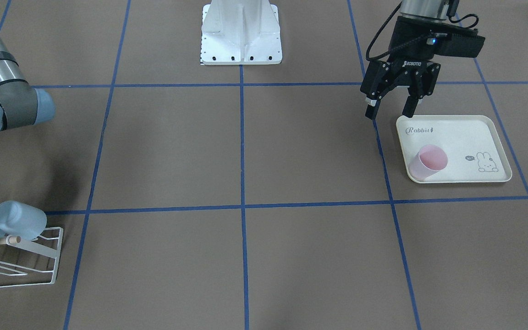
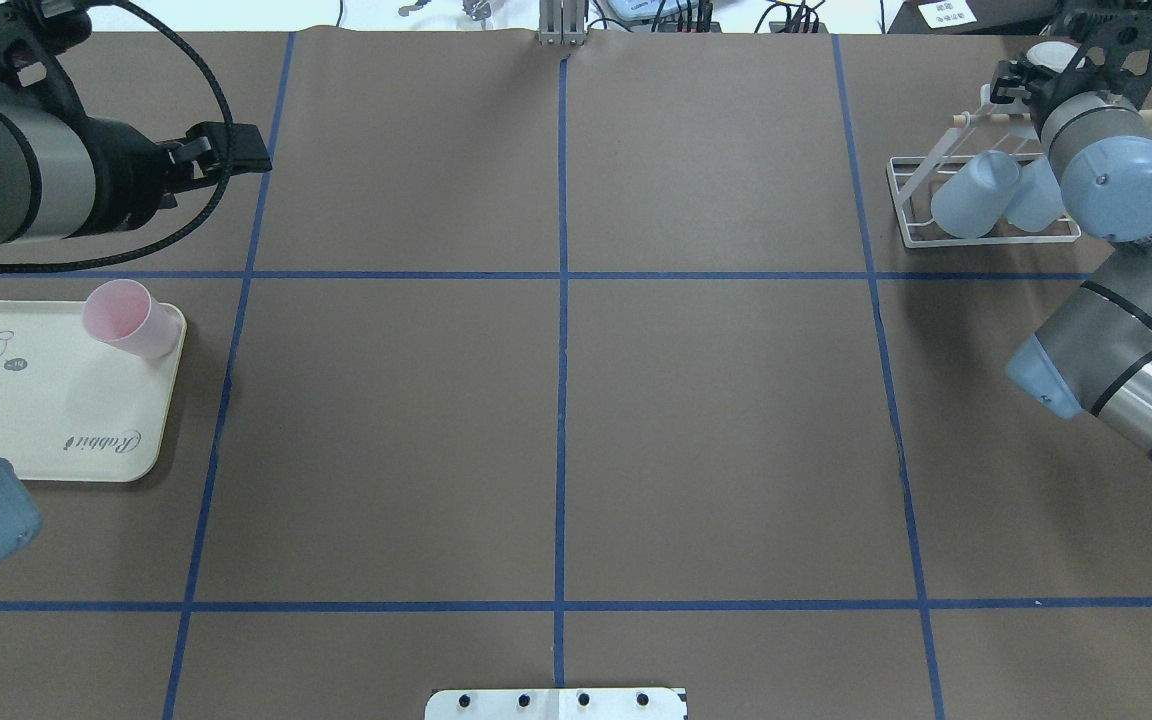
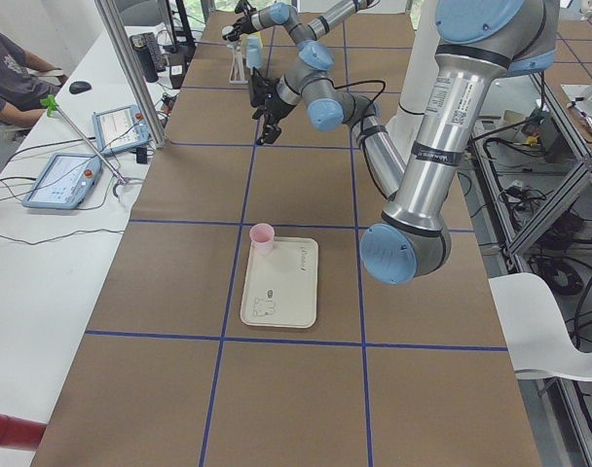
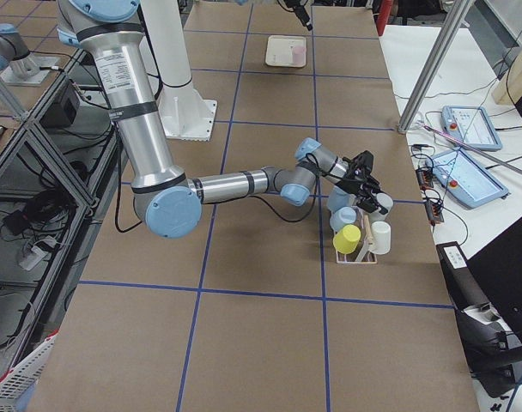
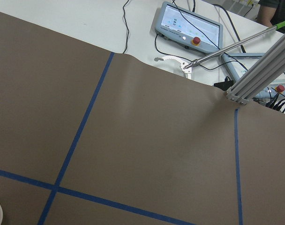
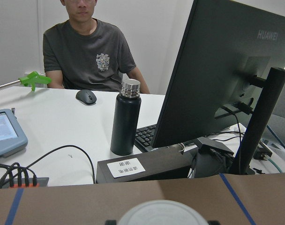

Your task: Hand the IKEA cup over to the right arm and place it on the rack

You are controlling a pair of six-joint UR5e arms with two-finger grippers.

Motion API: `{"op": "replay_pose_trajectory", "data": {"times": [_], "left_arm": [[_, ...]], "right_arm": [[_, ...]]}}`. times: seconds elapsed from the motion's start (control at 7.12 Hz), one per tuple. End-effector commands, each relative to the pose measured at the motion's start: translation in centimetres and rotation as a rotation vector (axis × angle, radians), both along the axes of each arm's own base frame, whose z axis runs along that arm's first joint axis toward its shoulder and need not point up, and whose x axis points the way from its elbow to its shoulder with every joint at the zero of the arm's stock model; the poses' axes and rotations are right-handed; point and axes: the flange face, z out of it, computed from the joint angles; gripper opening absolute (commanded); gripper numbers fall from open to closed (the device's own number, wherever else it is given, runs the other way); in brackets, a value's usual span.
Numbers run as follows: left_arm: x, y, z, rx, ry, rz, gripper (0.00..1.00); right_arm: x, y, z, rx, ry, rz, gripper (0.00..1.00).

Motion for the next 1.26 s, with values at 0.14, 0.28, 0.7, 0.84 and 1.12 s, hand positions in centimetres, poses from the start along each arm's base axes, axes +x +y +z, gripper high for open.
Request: {"op": "replay_pose_trajectory", "data": {"times": [0.14, 0.28, 0.7, 0.84, 1.12], "left_arm": [[0.1, 0.0, -0.3, 0.0, 0.007, -0.001, 1.0], [0.2, 0.1, -0.3, -0.001, 0.008, 0.0, 1.0], [0.1, 0.1, -0.3, -0.001, 0.01, -0.001, 1.0], [0.1, 0.1, -0.3, -0.001, 0.01, -0.001, 1.0], [0.2, 0.2, -0.4, 0.0, 0.012, 0.002, 1.0]], "right_arm": [[1.9, 0.0, 1.1, -0.018, 0.007, 0.012, 0.0], [2.3, -0.1, 1.3, -0.021, 0.011, 0.017, 0.0], [2.6, -0.3, 1.3, -0.022, 0.009, 0.024, 0.99], [2.5, -0.3, 1.3, -0.022, 0.009, 0.023, 1.0], [2.5, -0.3, 1.3, -0.022, 0.009, 0.023, 1.0]]}}
